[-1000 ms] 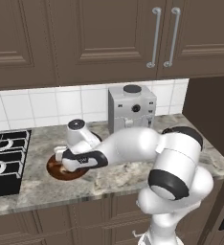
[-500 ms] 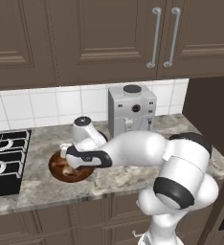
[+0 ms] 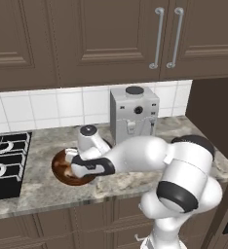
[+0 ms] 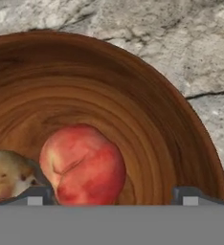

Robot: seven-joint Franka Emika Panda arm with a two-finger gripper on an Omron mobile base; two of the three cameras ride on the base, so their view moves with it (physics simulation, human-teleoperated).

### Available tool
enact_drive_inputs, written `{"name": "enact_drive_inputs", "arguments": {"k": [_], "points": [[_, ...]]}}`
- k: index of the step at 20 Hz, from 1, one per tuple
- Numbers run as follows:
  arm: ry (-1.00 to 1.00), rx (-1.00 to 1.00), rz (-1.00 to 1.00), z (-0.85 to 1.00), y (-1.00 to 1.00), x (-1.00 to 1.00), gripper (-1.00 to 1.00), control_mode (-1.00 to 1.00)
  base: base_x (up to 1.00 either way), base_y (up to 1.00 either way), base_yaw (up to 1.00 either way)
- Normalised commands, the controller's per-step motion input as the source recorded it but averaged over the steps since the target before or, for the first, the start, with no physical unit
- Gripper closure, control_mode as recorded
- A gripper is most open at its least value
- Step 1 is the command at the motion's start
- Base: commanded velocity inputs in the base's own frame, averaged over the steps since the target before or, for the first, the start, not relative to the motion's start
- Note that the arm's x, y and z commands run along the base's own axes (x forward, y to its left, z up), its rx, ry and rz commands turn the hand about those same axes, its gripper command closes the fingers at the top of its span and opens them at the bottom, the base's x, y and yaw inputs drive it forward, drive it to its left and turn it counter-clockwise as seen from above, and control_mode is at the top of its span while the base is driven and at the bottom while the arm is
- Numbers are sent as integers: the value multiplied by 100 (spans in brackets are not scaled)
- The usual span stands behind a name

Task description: Remove the peach from the bowl and place it on the small plate. Then place the bowl with only the chicken drumstick in the microwave, close the door, and press the start button to microwave the chicken drumstick.

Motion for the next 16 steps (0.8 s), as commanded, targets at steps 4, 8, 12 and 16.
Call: {"name": "enact_drive_inputs", "arguments": {"k": [4, 8, 12, 16], "points": [[0, 0, -10, -10, 16, 2, -100, -100, 0, 0, 0], [1, 0, -7, -21, 24, 0, -100, -100, 0, 0, 0], [2, 0, -4, -31, 19, 0, -100, -100, 0, 0, 0], [0, 1, 0, -29, 3, 3, -100, -100, 0, 0, 0]]}}
